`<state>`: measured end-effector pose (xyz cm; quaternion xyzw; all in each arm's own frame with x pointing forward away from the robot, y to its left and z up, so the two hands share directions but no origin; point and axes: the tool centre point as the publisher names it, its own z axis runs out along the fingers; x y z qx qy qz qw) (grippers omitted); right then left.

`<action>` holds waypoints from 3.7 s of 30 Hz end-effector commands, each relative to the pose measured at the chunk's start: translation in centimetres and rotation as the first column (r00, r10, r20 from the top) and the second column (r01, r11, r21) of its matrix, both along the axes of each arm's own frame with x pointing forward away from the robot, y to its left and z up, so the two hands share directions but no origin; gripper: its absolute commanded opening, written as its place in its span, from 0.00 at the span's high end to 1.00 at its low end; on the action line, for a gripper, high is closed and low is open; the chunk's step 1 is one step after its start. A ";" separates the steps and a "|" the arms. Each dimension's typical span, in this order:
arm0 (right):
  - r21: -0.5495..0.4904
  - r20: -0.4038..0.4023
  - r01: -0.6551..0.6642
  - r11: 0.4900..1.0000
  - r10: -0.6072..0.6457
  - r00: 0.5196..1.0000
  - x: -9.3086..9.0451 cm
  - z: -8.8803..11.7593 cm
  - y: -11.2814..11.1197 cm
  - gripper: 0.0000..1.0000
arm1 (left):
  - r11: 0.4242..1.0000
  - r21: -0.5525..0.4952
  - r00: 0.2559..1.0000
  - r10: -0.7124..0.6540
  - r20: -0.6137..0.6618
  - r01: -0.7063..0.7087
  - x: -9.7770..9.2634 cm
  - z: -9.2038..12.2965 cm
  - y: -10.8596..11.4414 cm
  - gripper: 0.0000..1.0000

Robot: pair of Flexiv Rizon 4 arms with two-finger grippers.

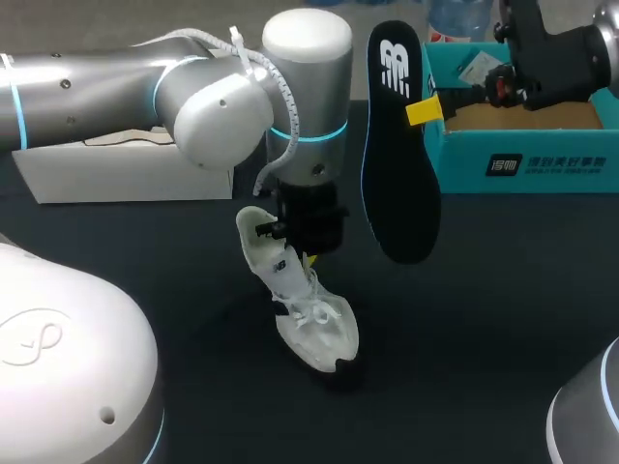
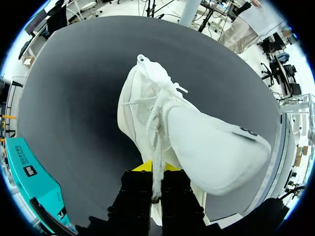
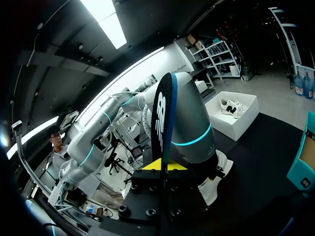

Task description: Take the shoe out of the shoebox, open the shoe tongue, remove and reinsert the insole, then place the shoe into the shoebox

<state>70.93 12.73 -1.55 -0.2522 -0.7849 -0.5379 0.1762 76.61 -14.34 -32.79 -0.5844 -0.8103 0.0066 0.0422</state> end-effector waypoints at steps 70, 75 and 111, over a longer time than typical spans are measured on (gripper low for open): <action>-0.002 -0.001 -0.001 1.000 0.001 1.000 0.1 0.0 0.1 1.00 | 0.911 -0.112 0.898 -0.411 -0.158 0.397 1.9 0.1 -4.8 0.00; -0.002 -0.001 -0.001 1.000 0.001 1.000 0.1 0.0 0.1 1.00 | 0.923 -0.183 0.924 -0.364 -0.122 0.339 3.4 1.8 -4.8 0.00; 0.014 -0.010 0.006 1.000 -0.005 1.000 0.2 0.0 -0.2 1.00 | 0.725 -0.630 0.958 -0.259 0.124 0.277 5.4 8.6 -6.0 0.00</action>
